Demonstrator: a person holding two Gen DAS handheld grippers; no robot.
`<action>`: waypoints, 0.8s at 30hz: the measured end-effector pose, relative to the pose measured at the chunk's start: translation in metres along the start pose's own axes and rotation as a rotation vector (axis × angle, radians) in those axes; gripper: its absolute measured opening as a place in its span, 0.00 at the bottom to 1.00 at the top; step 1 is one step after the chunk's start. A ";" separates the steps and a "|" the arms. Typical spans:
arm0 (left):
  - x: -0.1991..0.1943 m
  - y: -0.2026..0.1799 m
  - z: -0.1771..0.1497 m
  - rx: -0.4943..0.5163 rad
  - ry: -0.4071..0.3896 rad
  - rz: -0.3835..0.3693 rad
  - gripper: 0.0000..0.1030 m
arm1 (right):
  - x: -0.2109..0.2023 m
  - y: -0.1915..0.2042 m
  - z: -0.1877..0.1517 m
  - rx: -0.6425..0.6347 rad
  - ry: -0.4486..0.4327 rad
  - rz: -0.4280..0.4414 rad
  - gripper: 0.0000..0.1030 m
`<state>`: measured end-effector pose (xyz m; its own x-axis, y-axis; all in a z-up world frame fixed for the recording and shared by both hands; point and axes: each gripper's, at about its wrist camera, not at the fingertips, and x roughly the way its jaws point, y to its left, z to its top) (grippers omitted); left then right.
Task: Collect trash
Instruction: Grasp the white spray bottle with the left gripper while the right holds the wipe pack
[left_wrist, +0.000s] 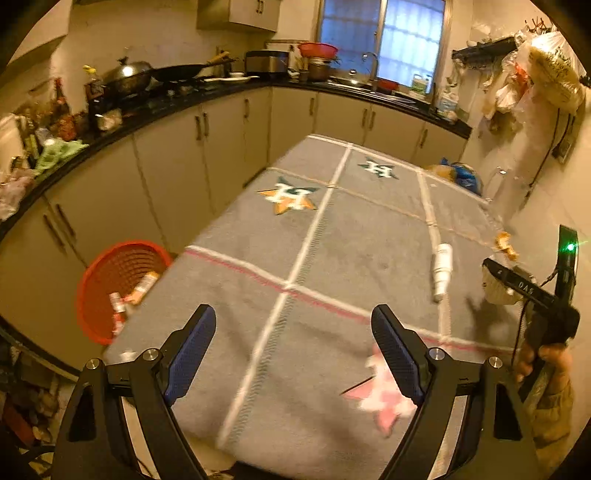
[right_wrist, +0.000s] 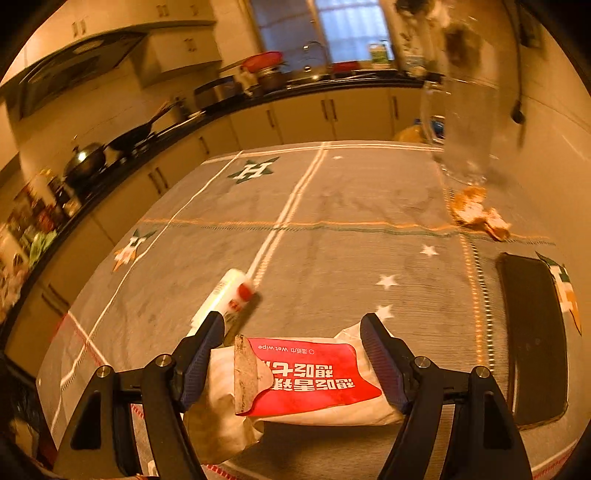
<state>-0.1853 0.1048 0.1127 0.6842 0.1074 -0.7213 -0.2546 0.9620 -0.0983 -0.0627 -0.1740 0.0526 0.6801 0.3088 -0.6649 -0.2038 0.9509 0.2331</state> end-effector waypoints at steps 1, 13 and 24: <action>0.004 -0.005 0.003 0.004 0.006 -0.015 0.83 | -0.003 -0.003 0.001 0.011 -0.016 0.002 0.78; 0.130 -0.110 0.039 0.083 0.230 -0.208 0.83 | -0.011 -0.055 0.009 0.222 -0.045 0.025 0.78; 0.191 -0.188 0.039 0.264 0.269 -0.186 0.83 | -0.012 -0.053 0.010 0.220 -0.050 0.049 0.78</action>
<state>0.0198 -0.0458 0.0196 0.4902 -0.1096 -0.8647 0.0638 0.9939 -0.0898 -0.0533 -0.2287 0.0553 0.7084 0.3475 -0.6144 -0.0822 0.9051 0.4172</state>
